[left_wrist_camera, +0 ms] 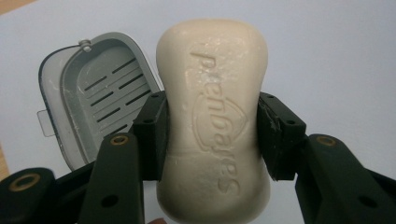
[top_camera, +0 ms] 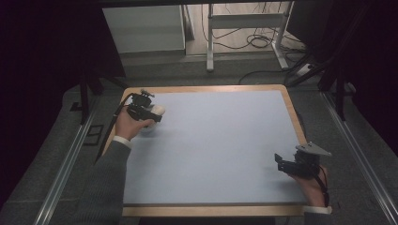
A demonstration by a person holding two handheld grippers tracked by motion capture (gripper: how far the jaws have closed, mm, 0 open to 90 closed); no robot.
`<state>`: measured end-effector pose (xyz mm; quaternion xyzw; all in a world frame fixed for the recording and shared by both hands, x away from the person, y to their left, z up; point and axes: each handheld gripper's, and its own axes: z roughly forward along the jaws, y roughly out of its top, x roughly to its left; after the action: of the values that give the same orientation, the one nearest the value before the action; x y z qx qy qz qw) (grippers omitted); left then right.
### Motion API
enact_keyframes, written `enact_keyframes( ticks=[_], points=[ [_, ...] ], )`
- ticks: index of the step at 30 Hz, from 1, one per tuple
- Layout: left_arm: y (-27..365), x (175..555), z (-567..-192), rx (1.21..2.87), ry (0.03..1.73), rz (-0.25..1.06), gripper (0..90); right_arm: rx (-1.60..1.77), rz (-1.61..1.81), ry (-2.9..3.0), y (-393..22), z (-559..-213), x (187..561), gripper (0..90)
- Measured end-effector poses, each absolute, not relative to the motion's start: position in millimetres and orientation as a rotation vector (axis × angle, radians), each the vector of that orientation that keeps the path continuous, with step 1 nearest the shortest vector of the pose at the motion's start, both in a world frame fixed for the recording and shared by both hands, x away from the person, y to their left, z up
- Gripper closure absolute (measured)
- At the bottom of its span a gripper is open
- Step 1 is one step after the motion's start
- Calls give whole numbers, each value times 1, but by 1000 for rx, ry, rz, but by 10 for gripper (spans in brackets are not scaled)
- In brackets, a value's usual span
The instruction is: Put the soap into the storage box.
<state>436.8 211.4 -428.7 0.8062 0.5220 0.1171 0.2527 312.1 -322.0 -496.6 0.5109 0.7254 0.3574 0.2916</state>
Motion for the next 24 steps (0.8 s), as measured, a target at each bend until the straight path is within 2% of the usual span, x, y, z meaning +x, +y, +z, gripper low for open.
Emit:
enact_keyframes(
  ticks=[19,24],
  points=[
    [225,459,-442,2163,1513,305,496,1359,946,1919,-324,-496,312,81],
    [234,466,-445,2135,1581,312,496,1357,945,1921,-323,-496,312,81]
  ],
)
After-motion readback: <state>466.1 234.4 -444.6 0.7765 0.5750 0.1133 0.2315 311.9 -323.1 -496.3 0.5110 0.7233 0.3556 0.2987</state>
